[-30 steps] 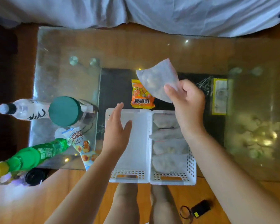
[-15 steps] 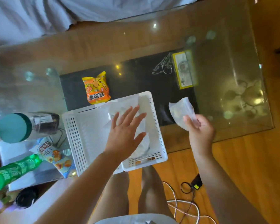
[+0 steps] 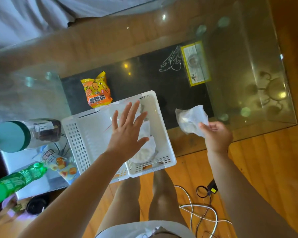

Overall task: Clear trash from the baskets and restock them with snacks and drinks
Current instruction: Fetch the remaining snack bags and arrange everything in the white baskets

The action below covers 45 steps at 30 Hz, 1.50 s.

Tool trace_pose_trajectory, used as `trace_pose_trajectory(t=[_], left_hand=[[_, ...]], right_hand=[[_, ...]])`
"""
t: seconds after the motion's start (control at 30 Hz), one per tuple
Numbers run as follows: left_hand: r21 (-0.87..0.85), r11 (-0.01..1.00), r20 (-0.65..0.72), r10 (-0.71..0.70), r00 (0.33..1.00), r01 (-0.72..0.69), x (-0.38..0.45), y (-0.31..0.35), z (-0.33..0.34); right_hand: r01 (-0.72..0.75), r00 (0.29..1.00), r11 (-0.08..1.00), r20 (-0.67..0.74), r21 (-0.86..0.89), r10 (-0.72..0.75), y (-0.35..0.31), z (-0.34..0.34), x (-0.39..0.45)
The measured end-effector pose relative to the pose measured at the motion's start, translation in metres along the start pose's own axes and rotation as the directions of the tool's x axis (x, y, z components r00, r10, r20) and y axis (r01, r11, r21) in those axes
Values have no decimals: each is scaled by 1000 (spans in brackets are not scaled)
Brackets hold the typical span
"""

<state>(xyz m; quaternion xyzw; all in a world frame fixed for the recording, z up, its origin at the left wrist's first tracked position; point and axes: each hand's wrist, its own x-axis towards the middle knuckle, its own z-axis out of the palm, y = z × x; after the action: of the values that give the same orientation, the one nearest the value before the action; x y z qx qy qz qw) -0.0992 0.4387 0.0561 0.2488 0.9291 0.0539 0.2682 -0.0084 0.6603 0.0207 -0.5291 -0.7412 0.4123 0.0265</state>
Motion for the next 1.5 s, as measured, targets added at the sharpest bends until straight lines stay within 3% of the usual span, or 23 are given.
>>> trace_pose_trajectory(t=[0.2, 0.5, 0.7, 1.03, 1.5], left_hand=[[155, 981, 80, 101, 992, -113, 0, -1, 7], [246, 963, 72, 94, 993, -109, -1, -13, 14], [248, 965, 79, 69, 994, -86, -5, -18, 17], [114, 988, 82, 100, 992, -109, -15, -17, 15], [26, 1000, 22, -15, 1000, 15, -15, -21, 22]], right_hand=[[103, 978, 994, 178, 44, -109, -25, -10, -20], [37, 925, 964, 357, 263, -133, -65, -36, -64], [-32, 846, 957, 518, 287, -127, -71, -23, -84], [-113, 854, 977, 520, 183, 1, -54, 13, -85], [12, 861, 997, 506, 74, -48, -36, 43, -74]])
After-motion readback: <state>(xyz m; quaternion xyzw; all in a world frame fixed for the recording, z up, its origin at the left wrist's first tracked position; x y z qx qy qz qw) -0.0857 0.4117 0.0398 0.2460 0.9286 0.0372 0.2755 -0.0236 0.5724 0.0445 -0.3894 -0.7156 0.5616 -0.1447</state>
